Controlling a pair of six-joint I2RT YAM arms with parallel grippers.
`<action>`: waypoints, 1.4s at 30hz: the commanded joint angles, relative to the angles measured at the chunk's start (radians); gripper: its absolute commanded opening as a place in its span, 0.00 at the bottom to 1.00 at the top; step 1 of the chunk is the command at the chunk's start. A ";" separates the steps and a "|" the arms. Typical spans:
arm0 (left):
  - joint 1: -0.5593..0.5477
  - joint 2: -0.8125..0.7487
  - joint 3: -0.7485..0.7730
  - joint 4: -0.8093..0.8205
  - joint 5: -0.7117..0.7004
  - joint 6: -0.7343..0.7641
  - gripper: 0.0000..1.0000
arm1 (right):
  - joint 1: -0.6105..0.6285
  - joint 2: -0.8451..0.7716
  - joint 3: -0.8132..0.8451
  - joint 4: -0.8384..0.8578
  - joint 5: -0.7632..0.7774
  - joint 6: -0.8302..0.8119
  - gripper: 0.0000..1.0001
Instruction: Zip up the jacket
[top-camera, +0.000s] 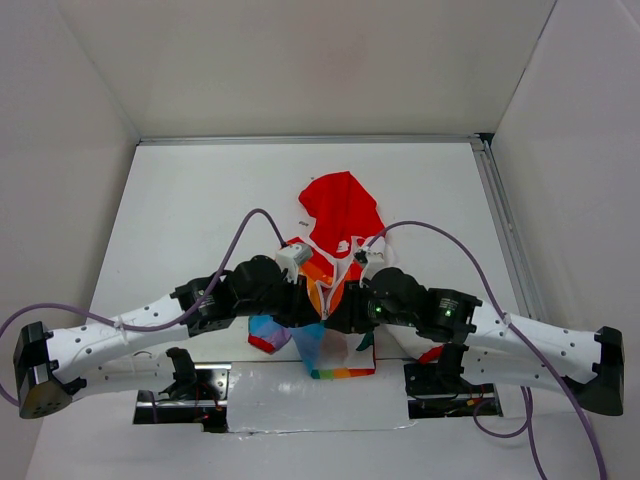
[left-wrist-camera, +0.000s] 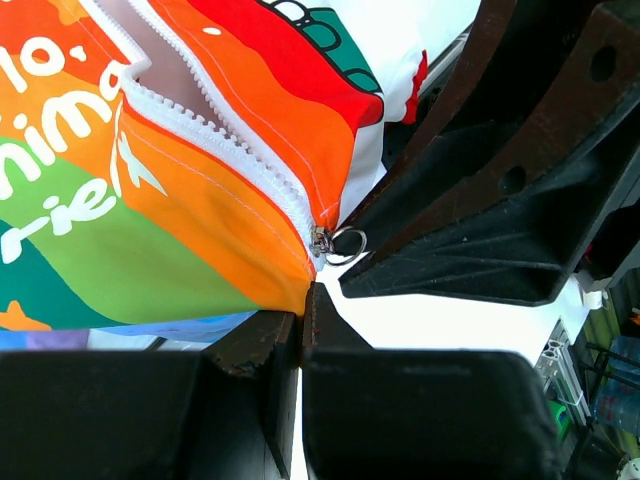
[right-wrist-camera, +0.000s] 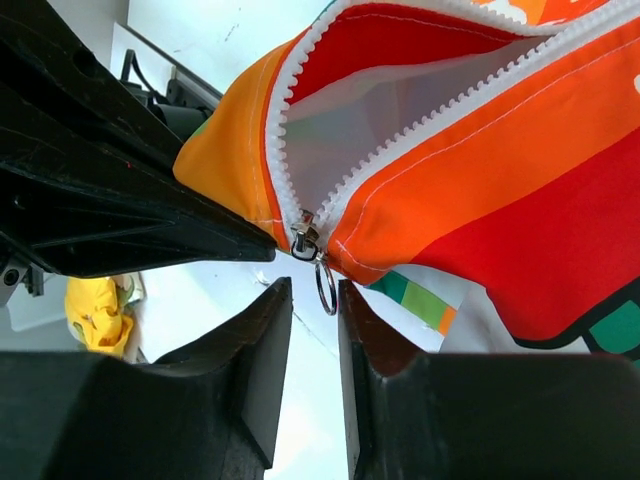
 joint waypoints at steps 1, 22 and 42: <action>-0.002 -0.017 0.013 0.037 0.007 0.002 0.00 | 0.007 -0.014 0.003 0.055 0.033 0.007 0.31; -0.002 0.027 0.008 0.009 0.013 0.035 0.00 | 0.007 -0.002 0.115 0.019 0.041 -0.020 0.00; -0.010 -0.014 -0.107 0.040 0.165 0.125 0.00 | -0.062 0.208 0.342 -0.291 0.328 -0.011 0.00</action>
